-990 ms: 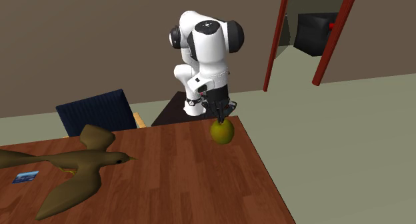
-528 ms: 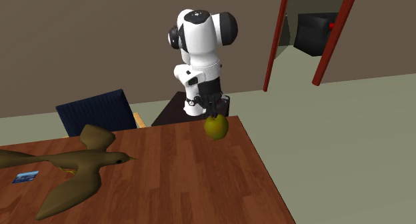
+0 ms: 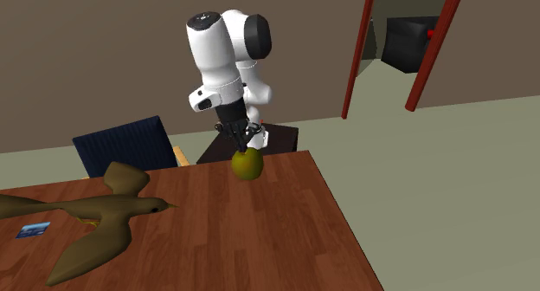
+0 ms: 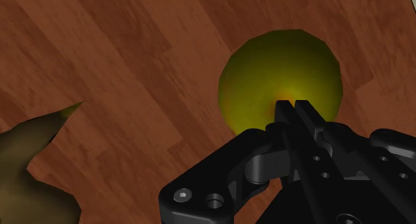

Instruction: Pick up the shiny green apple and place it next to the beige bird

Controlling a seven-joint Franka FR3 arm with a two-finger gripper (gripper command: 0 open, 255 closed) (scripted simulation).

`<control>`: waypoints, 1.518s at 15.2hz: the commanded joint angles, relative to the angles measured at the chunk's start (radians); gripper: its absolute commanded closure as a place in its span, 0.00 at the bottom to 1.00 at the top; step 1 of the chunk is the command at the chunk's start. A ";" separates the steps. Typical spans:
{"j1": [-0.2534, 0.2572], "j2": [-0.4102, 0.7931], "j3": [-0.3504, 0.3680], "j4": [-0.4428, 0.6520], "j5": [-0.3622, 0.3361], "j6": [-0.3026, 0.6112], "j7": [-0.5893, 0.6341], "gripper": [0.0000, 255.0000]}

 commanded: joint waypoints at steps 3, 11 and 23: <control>-0.056 0.023 -0.032 0.038 -0.001 -0.027 -0.087 1.00; -0.165 0.110 -0.090 0.173 -0.008 -0.097 -0.250 1.00; -0.225 0.140 -0.116 0.125 -0.010 -0.029 -0.342 1.00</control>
